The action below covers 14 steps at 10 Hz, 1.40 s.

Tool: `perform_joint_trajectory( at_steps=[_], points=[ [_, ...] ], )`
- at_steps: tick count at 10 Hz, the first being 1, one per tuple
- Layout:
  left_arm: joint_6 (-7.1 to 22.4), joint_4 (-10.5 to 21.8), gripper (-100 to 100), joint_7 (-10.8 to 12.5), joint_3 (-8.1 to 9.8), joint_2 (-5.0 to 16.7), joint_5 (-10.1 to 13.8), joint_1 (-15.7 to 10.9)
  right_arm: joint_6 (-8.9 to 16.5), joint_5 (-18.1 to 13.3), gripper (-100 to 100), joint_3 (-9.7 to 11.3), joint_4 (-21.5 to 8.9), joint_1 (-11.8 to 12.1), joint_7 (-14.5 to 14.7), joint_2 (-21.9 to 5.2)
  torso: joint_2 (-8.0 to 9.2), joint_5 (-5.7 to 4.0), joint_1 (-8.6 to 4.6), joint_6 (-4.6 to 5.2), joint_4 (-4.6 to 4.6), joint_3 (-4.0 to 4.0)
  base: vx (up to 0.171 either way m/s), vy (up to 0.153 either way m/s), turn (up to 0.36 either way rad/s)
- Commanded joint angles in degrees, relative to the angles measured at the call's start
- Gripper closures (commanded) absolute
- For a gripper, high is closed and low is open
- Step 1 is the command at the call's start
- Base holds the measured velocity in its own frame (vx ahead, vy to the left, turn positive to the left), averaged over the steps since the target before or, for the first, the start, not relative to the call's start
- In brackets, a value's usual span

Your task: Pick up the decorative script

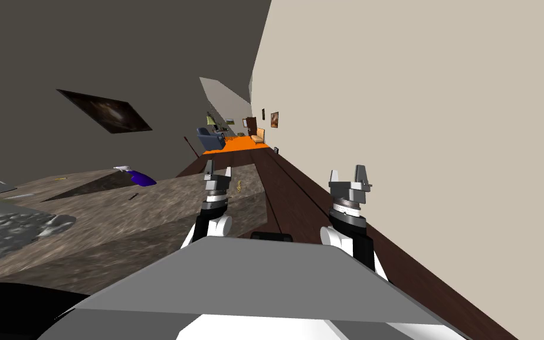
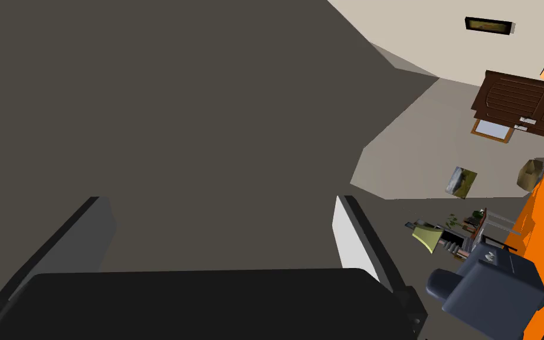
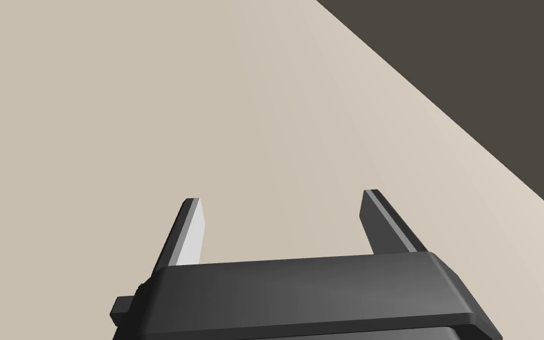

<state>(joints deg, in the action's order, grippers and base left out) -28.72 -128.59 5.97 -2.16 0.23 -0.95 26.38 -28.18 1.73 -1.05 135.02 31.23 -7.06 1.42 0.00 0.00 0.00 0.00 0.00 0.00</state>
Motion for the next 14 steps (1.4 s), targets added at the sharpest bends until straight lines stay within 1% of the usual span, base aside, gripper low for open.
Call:
perform_joint_trajectory(
  at_steps=[1,4,7,10,14],
  points=[
    [-0.70,0.62,-100,0.05,0.16,1.92,-0.35,0.63,0.00,0.00,0,0.00,0.00,0.00,0.00,0.00,0.00,0.00,0.00,0.00,0.00,0.00,0.016,-0.021,-0.004],
    [-3.41,3.08,-100,0.25,0.76,6.05,-1.72,3.11,0.00,0.00,0,0.00,0.00,0.00,0.00,0.01,-0.14,-0.04,-0.21,0.00,-0.03,-0.08,0.049,-0.063,0.001],
    [-7.70,7.05,-100,0.56,1.68,10.05,-3.93,7.09,0.00,0.00,0,0.01,0.00,0.01,0.00,0.01,-0.33,-0.10,-0.46,-0.01,-0.07,-0.19,0.093,-0.120,0.013],
    [-12.97,12.17,-100,0.95,2.88,14.11,-6.73,12.03,0.00,0.00,0,0.01,0.01,0.02,0.00,0.01,-0.48,-0.09,-0.38,0.00,-0.11,-0.28,0.124,-0.113,0.019],
    [-20.95,19.56,-100,1.58,4.92,19.42,-10.83,19.92,0.00,0.00,0,0.01,0.01,0.01,0.00,0.01,-0.46,-0.12,-0.49,-0.01,-0.11,-0.27,0.129,-0.140,0.019]
  ],
)
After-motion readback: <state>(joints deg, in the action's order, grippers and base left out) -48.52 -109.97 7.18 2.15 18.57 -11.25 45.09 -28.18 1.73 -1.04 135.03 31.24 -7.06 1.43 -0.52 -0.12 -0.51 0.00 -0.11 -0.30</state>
